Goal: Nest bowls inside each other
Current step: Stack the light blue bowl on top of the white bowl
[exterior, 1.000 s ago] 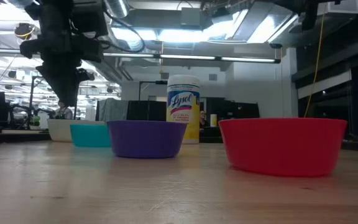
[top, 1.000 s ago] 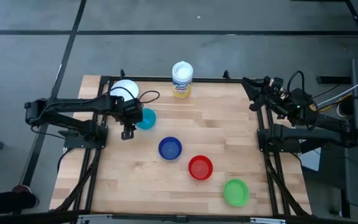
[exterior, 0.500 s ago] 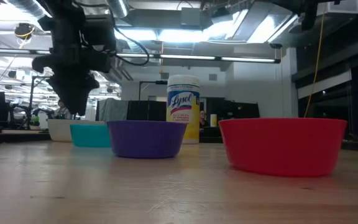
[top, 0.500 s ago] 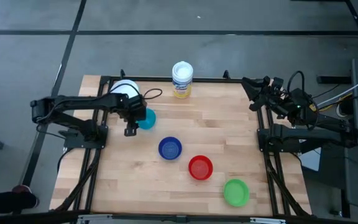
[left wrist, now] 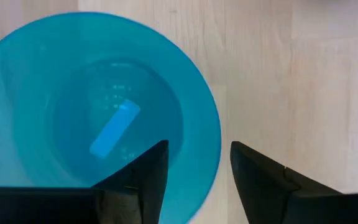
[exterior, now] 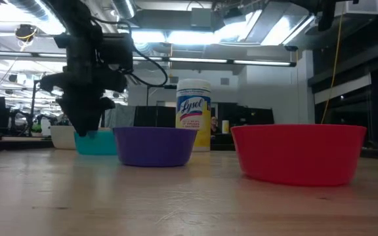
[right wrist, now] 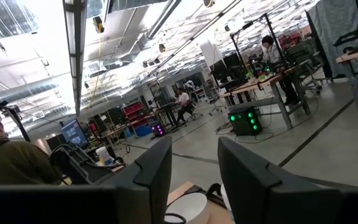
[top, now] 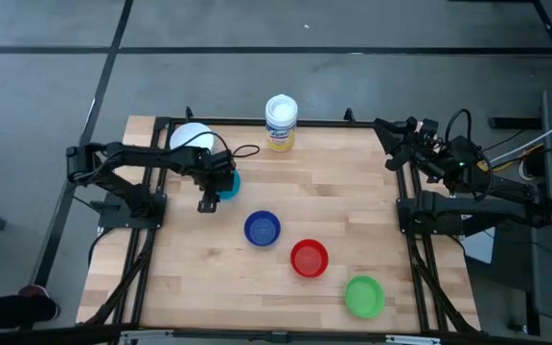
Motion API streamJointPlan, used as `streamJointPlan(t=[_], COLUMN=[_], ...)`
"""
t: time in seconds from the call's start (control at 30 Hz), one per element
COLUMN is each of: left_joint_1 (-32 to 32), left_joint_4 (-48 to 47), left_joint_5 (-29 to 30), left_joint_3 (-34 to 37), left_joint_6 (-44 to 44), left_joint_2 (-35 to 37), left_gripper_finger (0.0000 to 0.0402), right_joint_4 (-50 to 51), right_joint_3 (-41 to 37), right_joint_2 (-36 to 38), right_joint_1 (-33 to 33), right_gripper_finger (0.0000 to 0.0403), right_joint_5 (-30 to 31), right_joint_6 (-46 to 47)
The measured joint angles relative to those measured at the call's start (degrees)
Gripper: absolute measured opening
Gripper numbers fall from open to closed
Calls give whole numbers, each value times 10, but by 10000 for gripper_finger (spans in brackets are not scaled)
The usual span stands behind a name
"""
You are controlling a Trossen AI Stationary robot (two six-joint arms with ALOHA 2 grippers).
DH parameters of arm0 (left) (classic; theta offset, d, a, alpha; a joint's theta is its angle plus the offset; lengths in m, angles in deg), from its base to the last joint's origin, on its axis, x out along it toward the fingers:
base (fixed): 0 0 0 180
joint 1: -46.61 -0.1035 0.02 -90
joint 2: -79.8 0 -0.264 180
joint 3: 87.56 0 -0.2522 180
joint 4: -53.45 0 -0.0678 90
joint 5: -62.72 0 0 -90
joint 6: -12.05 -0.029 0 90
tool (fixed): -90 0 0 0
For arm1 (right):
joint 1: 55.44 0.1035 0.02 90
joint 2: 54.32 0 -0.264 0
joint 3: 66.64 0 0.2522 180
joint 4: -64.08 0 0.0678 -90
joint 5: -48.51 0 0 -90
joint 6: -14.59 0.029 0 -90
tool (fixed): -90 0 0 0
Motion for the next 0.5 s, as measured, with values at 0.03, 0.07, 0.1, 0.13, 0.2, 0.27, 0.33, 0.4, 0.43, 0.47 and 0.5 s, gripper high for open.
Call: streamJointPlan(t=[0.03, 0.07, 0.1, 0.13, 0.2, 0.27, 0.33, 0.4, 0.43, 0.47, 0.5], left_joint_1=[0, 0, 0, -1, -3, -7, -11, -14, -15, -18, -22], left_joint_4=[5, 13, 18, 20, 28, 30, 25, 14, 13, 11, 6], left_joint_5=[0, 0, 0, 0, 0, 1, 5, 11, 12, 19, 26], left_joint_3=[0, 0, 0, 0, 0, -1, -9, -29, -44, -61, -83], left_joint_6=[0, 0, 1, 2, 5, 21, 33, 45, 49, 53, 55], left_joint_2=[-4, -8, -11, -12, -14, -13, -7, 8, 16, 26, 37], left_gripper_finger=[163, 154, 139, 117, 56, 17, 7, 5, 4, 4, 4], right_joint_4=[0, 0, 0, 0, 0, 0, 0, 0, 0, -1, -2], right_joint_3=[0, 0, 0, 0, 0, 0, 0, 0, 0, 0, 0], right_joint_2=[0, 0, 0, 0, 0, 0, 0, 0, 0, 0, 0], right_joint_1=[0, 0, 0, 0, 0, 0, 0, 0, 0, 0, 0], right_gripper_finger=[136, 137, 138, 139, 139, 134, 127, 118, 114, 111, 109], right_joint_5=[0, 0, 0, 0, 1, 2, 2, 2, 2, 2, 2], right_joint_6=[0, 0, 1, 0, 1, 1, 1, 1, 2, 2, 2])
